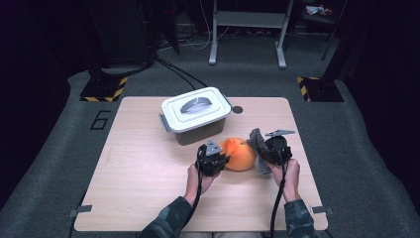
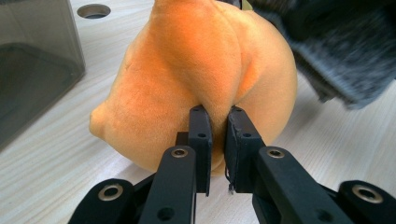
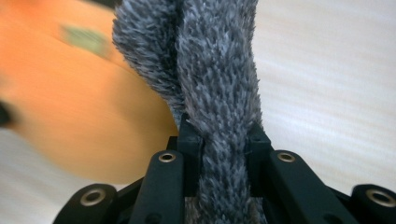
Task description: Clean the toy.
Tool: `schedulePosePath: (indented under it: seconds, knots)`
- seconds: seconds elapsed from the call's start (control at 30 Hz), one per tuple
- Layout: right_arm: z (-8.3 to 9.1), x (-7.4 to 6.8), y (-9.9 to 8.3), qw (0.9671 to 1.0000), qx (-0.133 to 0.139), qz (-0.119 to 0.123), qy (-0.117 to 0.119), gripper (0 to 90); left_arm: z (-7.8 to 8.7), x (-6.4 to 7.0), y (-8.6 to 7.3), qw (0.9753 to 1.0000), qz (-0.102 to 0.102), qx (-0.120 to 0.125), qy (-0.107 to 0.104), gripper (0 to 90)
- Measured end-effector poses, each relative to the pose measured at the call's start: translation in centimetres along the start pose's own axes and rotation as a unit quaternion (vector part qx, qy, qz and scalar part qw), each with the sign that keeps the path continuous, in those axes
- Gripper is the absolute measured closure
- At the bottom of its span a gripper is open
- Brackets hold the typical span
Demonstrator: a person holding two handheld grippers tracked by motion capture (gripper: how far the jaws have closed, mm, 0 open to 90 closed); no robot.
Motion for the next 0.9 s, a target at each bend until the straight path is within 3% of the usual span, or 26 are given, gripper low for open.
schedulePosePath:
  seconds: [0.13,0.17,0.2,0.23,0.33,0.43,0.9]
  knots:
    - [1.6,-2.3,1.2,0.9988,0.023,0.030,0.030,74.5,0.0,0.1,0.0,1.0000,-0.001,-0.001,-0.001,82.0]
    - [1.6,-2.3,1.2,0.9988,0.023,0.030,0.030,74.5,0.0,0.1,0.0,1.0000,-0.001,-0.001,-0.001,82.0]
    - [1.8,-2.9,1.4,0.9983,0.025,0.036,0.038,74.5,0.0,0.1,0.0,1.0000,-0.002,-0.002,-0.001,82.0]
    - [1.8,-4.0,1.8,0.9966,0.030,0.057,0.051,74.3,0.0,0.1,0.0,1.0000,-0.002,-0.002,-0.002,81.9]
    - [1.4,-5.1,1.9,0.9955,0.023,0.071,0.059,74.2,0.0,0.0,0.0,1.0000,-0.001,-0.004,-0.006,81.8]
    - [0.8,-5.3,1.8,0.9948,0.022,0.082,0.057,74.3,0.0,-0.1,-0.1,1.0000,-0.002,-0.006,-0.005,81.8]
    - [-0.2,-2.9,1.1,0.9983,0.005,0.054,0.019,74.4,-0.1,-0.2,-0.2,0.9999,-0.002,-0.005,-0.009,81.8]
Point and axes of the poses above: each handheld gripper's, and its own axes: z roughly backward along the jaws, y roughly out of its top, x roughly to its right, the point moved 3 cm from there along -z, roughly forward along the jaws, and after that the axes turned 3 degrees about -z, right-handed, at the moved point
